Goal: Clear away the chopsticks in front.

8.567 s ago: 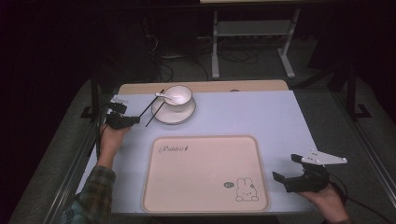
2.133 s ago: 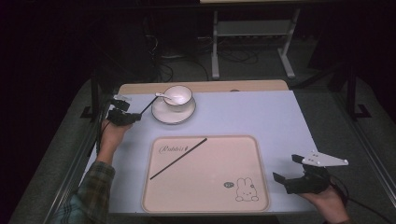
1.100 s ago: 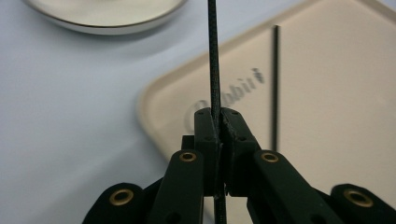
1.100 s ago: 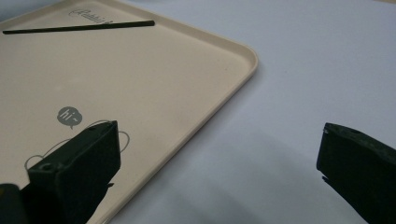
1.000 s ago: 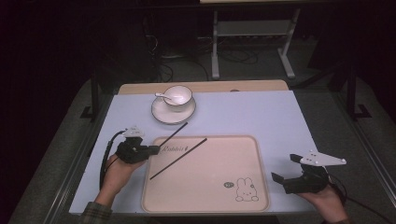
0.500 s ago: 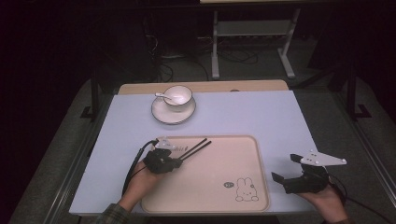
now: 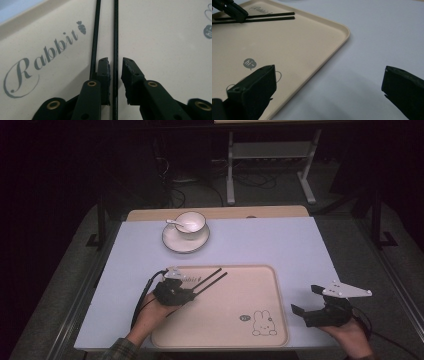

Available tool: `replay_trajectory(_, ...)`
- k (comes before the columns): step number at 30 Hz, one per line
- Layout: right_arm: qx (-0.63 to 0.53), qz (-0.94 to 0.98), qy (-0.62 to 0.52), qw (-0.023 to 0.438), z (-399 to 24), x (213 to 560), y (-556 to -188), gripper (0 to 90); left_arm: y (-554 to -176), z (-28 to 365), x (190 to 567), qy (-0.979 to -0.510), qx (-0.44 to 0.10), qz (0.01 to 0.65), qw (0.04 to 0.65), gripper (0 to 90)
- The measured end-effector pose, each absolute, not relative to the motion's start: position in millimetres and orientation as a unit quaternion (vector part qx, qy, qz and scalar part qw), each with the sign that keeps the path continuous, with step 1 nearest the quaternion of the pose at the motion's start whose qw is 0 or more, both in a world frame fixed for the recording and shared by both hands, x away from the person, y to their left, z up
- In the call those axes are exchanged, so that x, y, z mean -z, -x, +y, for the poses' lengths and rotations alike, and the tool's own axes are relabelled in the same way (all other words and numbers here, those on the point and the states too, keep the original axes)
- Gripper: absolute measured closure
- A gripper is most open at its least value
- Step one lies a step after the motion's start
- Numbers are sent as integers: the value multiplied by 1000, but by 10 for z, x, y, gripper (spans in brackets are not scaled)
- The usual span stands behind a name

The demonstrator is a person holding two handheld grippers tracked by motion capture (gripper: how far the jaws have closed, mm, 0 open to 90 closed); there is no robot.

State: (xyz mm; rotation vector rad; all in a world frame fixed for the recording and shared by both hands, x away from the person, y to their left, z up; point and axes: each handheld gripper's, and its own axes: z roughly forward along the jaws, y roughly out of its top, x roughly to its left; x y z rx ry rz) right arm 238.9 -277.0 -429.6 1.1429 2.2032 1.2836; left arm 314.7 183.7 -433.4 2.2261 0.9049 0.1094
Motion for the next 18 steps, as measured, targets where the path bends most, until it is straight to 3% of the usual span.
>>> replay_trajectory(4,-451,777,-403,174,-2765,4291,-2389,0,-3222,1766,4204,-864,-51,338,369,725)
replay_trajectory(11,-450,779,-400,175,-2739,4288,-2404,0,-3412,1475,4109,-870,-48,314,377,892)
replay_trajectory(18,-451,778,-400,178,-2751,4278,-2396,0,-3586,1136,4252,-879,-42,300,370,894)
